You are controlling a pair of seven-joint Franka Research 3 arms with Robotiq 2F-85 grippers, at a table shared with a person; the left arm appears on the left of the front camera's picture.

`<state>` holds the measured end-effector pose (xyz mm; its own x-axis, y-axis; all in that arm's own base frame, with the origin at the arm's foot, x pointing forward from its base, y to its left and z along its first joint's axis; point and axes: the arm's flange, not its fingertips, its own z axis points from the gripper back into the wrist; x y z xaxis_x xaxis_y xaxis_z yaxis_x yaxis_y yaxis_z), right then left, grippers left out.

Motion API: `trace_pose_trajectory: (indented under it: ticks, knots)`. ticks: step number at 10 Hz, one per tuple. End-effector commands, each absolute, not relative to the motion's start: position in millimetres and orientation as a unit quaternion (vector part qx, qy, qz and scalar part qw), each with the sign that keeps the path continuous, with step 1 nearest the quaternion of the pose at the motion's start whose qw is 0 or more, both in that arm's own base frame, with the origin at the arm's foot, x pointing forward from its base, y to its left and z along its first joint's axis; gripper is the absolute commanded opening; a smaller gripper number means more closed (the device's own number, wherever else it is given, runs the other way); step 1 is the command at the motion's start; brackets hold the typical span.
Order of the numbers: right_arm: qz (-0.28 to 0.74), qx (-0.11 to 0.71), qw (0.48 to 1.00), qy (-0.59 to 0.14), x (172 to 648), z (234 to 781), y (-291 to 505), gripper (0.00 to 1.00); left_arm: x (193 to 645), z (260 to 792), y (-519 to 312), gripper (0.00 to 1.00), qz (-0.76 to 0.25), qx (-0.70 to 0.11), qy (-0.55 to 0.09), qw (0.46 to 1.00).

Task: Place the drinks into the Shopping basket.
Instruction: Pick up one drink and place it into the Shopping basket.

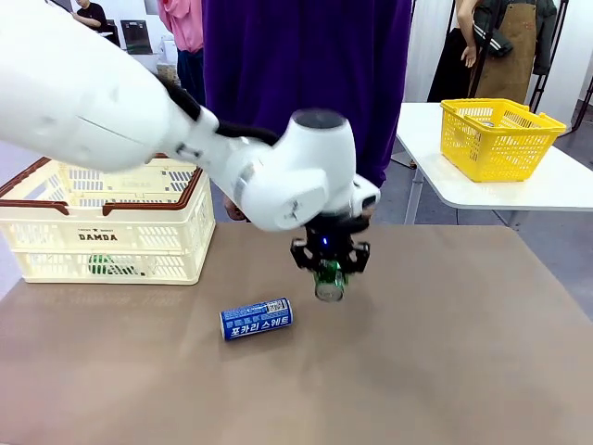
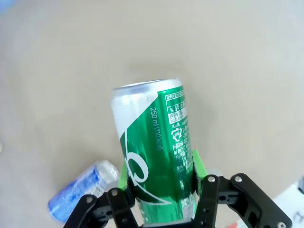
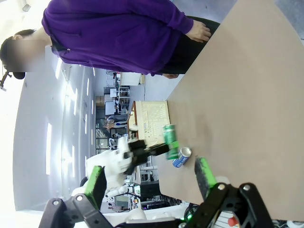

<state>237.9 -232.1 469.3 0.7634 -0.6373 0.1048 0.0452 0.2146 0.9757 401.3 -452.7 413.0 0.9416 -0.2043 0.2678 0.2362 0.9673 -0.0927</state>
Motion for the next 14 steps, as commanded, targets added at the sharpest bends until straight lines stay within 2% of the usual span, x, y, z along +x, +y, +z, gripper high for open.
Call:
trace_pose_trajectory:
  ticks: [1,2,3,4,5,9,11,14]
  knots:
    - [-0.226,0.588,0.73,-0.264,239,472,-233,1.0,353,483,-400,0.0,-0.105,-0.07,-0.124,0.984]
    - [-0.226,0.588,0.73,-0.264,239,472,-233,1.0,336,505,-382,0.0,-0.102,-0.083,-0.109,0.985]
    - [-0.226,0.588,0.73,-0.264,239,472,-233,1.0,325,519,-365,0.0,-0.085,-0.1,-0.138,0.982]
    - [-0.226,0.588,0.73,-0.264,239,472,-233,1.0,321,524,-355,0.0,-0.053,-0.134,-0.131,0.981]
    - [-0.226,0.588,0.73,-0.264,239,472,-233,1.0,332,517,-393,0.0,-0.093,-0.081,-0.13,0.984]
    - [-0.226,0.588,0.73,-0.264,239,472,-233,1.0,323,512,-385,0.0,-0.084,-0.086,-0.122,0.985]
    - [-0.226,0.588,0.73,-0.264,239,472,-233,1.0,360,543,-355,0.0,-0.007,-0.124,-0.19,0.974]
    - [-0.226,0.588,0.73,-0.264,239,472,-233,1.0,430,592,-266,0.0,0.127,-0.134,-0.215,0.959]
